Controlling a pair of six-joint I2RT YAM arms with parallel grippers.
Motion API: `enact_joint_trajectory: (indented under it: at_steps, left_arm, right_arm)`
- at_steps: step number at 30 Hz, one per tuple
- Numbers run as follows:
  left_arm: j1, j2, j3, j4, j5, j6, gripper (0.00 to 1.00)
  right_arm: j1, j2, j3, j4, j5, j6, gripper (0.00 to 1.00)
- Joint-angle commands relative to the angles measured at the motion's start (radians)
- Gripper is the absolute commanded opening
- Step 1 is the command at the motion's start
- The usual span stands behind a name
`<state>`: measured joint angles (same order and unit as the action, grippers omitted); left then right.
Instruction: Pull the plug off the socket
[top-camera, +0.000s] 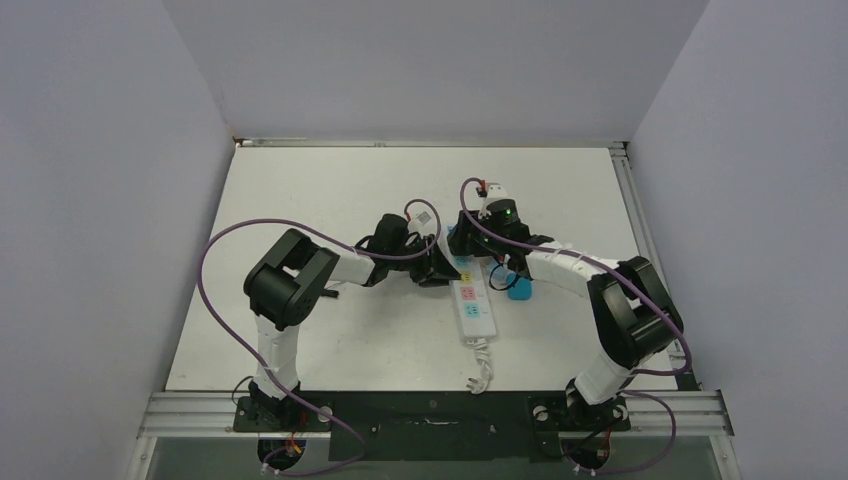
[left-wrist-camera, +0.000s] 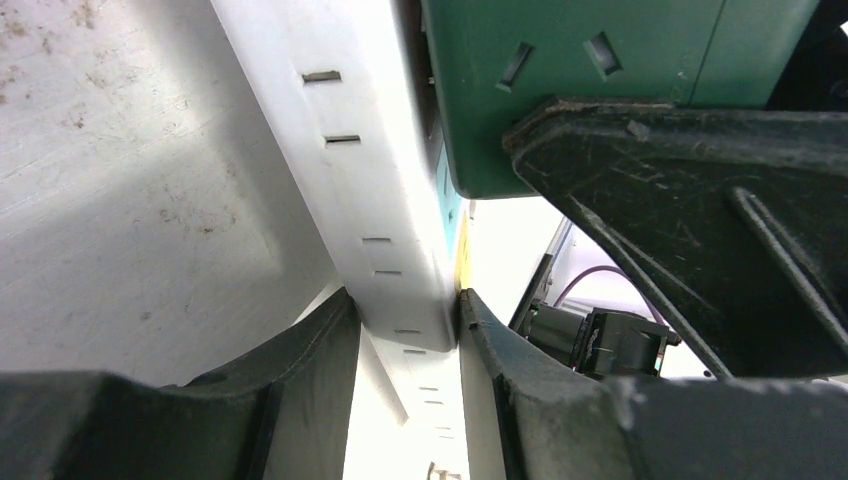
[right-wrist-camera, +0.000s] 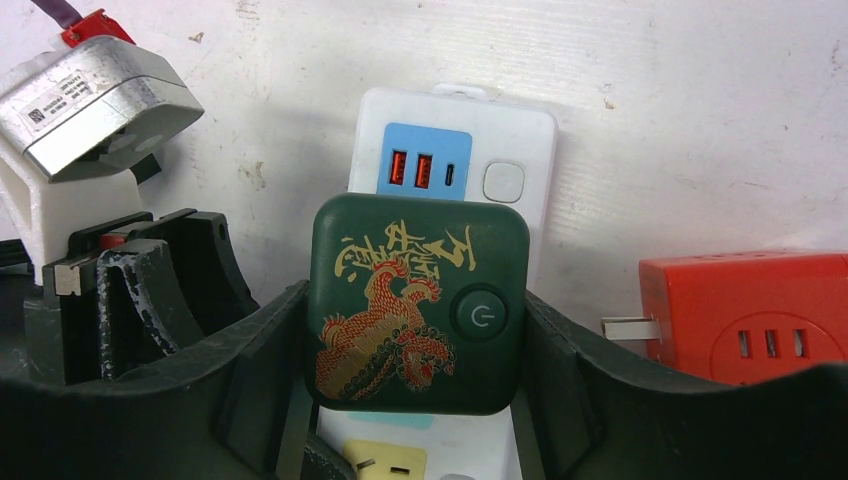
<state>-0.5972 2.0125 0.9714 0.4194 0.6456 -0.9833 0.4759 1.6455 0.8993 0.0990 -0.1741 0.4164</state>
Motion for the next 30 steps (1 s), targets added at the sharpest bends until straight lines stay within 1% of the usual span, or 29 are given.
enact_joint_trajectory:
  at_steps: [1, 9, 14, 19, 22, 27, 30]
  left_arm:
    - [0.030, 0.043, 0.001, -0.105, -0.155, 0.118, 0.00]
    - [0.028, 0.030, 0.031, -0.174, -0.188, 0.190, 0.00]
    - [0.028, 0.027, 0.039, -0.187, -0.193, 0.205, 0.00]
    - [0.027, 0.028, 0.040, -0.192, -0.192, 0.210, 0.00]
    - [0.025, 0.029, 0.041, -0.192, -0.193, 0.209, 0.00]
    - [0.024, 0.032, 0.042, -0.192, -0.190, 0.210, 0.00]
    - [0.023, 0.032, 0.043, -0.192, -0.189, 0.211, 0.00]
  right_arm:
    - [-0.015, -0.066, 0.021, -0.047, 0.003, -0.042, 0.05]
    - [0.064, -0.072, 0.093, -0.177, 0.224, -0.104, 0.05]
    - [0.097, -0.053, 0.127, -0.221, 0.288, -0.125, 0.05]
    - [0.106, -0.045, 0.144, -0.241, 0.308, -0.133, 0.05]
    - [0.092, -0.043, 0.149, -0.245, 0.283, -0.120, 0.05]
    - [0.020, -0.042, 0.141, -0.229, 0.120, -0.081, 0.05]
    - [-0.012, -0.031, 0.138, -0.223, 0.049, -0.063, 0.05]
